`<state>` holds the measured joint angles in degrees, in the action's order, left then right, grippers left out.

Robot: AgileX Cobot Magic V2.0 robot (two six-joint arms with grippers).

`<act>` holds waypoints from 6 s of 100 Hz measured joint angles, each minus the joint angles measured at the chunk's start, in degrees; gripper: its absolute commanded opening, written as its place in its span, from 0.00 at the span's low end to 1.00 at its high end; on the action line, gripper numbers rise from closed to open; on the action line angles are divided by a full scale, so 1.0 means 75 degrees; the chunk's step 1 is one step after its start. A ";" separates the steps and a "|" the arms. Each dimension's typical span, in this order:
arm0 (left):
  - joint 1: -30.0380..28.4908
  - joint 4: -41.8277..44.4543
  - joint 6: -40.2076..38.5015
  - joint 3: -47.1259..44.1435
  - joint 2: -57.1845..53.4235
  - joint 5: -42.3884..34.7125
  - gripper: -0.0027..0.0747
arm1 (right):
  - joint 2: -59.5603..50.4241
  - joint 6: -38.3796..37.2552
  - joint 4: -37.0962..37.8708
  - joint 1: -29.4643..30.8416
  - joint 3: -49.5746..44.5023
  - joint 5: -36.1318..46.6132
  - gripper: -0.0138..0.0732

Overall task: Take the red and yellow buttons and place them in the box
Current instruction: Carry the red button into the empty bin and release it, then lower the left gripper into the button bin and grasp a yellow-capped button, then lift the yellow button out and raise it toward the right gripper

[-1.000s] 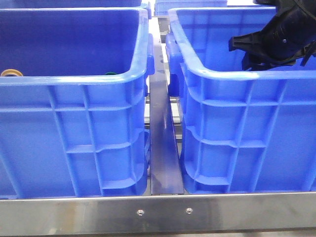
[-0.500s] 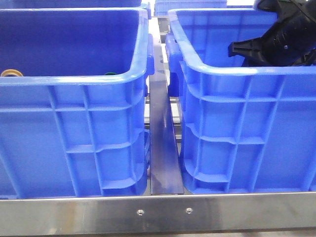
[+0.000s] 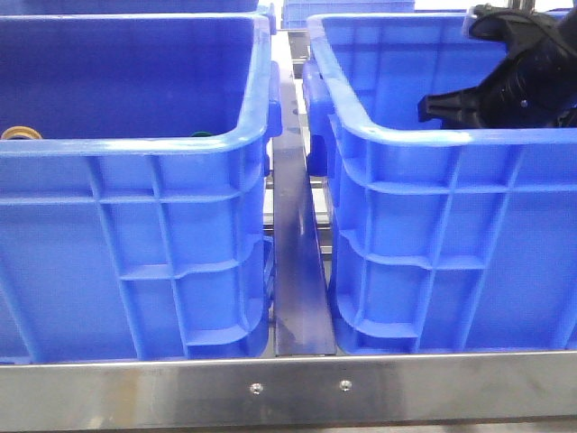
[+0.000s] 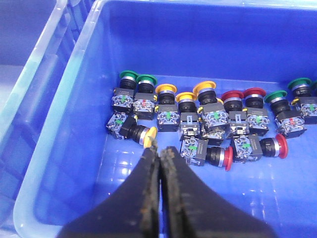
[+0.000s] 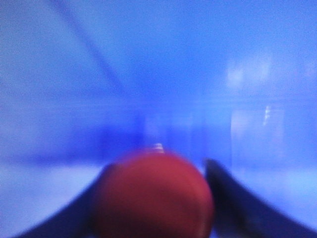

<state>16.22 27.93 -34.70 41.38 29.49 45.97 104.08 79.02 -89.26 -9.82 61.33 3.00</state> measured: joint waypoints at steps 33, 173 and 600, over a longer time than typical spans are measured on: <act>0.0000 0.0000 0.0000 0.0000 0.0000 0.0000 0.01 | -0.0938 0.0000 0.0000 0.0000 -0.0191 0.0000 0.82; 0.0000 0.0000 0.0000 0.0000 0.0000 0.0000 0.01 | -0.9316 0.0002 -0.0085 0.0000 -0.4690 0.0825 0.05; 0.4551 -0.0703 0.0544 0.3486 0.5212 -0.0801 0.01 | -0.9316 -0.0002 -0.0090 0.0000 -0.4690 0.0513 0.05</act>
<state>50.35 22.66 -30.62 67.53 68.58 39.96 34.21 79.00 -89.94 -9.82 26.15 6.84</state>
